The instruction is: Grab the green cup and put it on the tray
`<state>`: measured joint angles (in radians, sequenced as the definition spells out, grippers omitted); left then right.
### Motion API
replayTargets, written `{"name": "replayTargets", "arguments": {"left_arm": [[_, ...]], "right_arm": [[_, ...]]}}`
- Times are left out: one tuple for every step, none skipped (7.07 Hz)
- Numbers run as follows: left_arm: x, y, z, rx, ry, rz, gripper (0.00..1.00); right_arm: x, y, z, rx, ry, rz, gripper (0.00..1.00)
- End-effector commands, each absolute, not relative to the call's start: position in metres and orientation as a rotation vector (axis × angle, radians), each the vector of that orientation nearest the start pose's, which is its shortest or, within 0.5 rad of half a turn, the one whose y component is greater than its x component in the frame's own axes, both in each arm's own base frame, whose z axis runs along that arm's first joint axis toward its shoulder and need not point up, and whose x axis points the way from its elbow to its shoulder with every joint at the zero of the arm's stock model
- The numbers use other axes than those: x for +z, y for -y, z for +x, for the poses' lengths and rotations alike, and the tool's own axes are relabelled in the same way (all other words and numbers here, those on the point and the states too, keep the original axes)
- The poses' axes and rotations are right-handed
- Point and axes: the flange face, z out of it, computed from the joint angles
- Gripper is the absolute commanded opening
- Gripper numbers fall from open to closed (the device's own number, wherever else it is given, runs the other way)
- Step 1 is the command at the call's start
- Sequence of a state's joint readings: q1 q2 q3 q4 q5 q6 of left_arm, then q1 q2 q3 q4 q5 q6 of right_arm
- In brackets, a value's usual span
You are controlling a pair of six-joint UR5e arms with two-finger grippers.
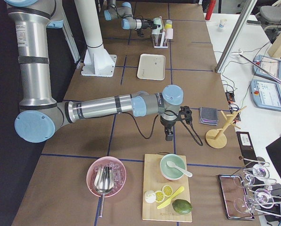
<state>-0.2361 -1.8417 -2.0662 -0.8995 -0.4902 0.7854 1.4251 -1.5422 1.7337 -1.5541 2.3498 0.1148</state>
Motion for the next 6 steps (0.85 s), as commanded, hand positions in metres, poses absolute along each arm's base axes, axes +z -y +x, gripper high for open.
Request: {"name": "replayTargets", "arguments": {"left_arm": [[0.332, 0.327, 0.411, 1.815, 1.192, 0.465, 0.28], [0.32, 0.324, 0.401, 1.803, 1.183, 0.486, 0.28], [0.302, 0.321, 0.388, 1.779, 1.159, 0.531, 0.27], [0.272, 0.316, 0.372, 1.737, 1.113, 0.609, 0.27], [0.235, 0.311, 0.354, 1.676, 1.036, 0.709, 0.27], [0.199, 0.309, 0.353, 1.622, 0.93, 0.799, 0.27]], "right_arm": [[0.56, 0.514, -0.012, -0.107, 0.796, 0.095, 1.0], [0.56, 0.514, -0.011, -0.106, 0.796, 0.096, 1.0], [0.56, 0.514, -0.011, -0.105, 0.796, 0.094, 1.0], [0.56, 0.514, -0.012, -0.105, 0.798, 0.094, 1.0], [0.56, 0.514, -0.012, -0.107, 0.798, 0.095, 1.0], [0.56, 0.514, -0.011, -0.107, 0.796, 0.095, 1.0]]}}
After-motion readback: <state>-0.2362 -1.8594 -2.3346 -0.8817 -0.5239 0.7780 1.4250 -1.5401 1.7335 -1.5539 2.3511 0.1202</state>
